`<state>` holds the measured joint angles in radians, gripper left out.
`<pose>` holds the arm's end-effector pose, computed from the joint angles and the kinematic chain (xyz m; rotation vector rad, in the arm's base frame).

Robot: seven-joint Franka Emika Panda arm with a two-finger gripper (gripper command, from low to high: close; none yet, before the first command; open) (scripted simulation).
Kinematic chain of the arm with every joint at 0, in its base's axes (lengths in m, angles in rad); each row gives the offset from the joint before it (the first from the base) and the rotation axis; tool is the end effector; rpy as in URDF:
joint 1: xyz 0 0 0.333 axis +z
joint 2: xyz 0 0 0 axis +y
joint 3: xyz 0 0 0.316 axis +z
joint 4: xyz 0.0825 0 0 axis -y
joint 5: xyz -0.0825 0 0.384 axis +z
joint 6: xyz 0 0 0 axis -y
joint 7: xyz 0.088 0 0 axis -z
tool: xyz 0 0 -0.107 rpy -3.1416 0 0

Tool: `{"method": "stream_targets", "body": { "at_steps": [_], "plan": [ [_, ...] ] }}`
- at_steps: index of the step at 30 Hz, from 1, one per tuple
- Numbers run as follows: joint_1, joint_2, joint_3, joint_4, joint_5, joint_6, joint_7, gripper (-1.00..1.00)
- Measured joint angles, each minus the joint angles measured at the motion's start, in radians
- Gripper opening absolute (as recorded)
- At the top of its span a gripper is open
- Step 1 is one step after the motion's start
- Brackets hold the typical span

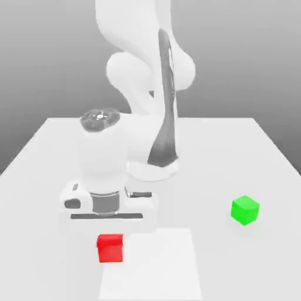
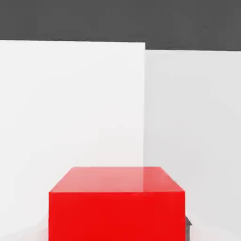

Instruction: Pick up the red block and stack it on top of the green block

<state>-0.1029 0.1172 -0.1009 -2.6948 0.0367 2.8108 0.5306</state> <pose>0.4001 -0.0859 0.1937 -2.9125 1.1775 0.0007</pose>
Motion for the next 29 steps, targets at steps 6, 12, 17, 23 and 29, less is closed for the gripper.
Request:
{"method": "stream_targets", "body": {
  "at_steps": [6,12,17,23,29],
  "plan": [
    [0.218,-0.134,0.109,-0.054,0.036,-0.074,-0.115,-1.0],
    [0.427,-0.235,0.217,-0.116,0.078,-0.11,-0.266,-1.0],
    [0.6,-0.31,0.337,-0.169,0.093,-0.134,-0.378,-1.0],
    [0.63,-0.205,0.389,-0.18,0.014,-0.021,-0.359,-1.0],
    [0.619,-0.079,0.372,-0.178,-0.093,0.098,-0.286,1.0]
  ]
}}
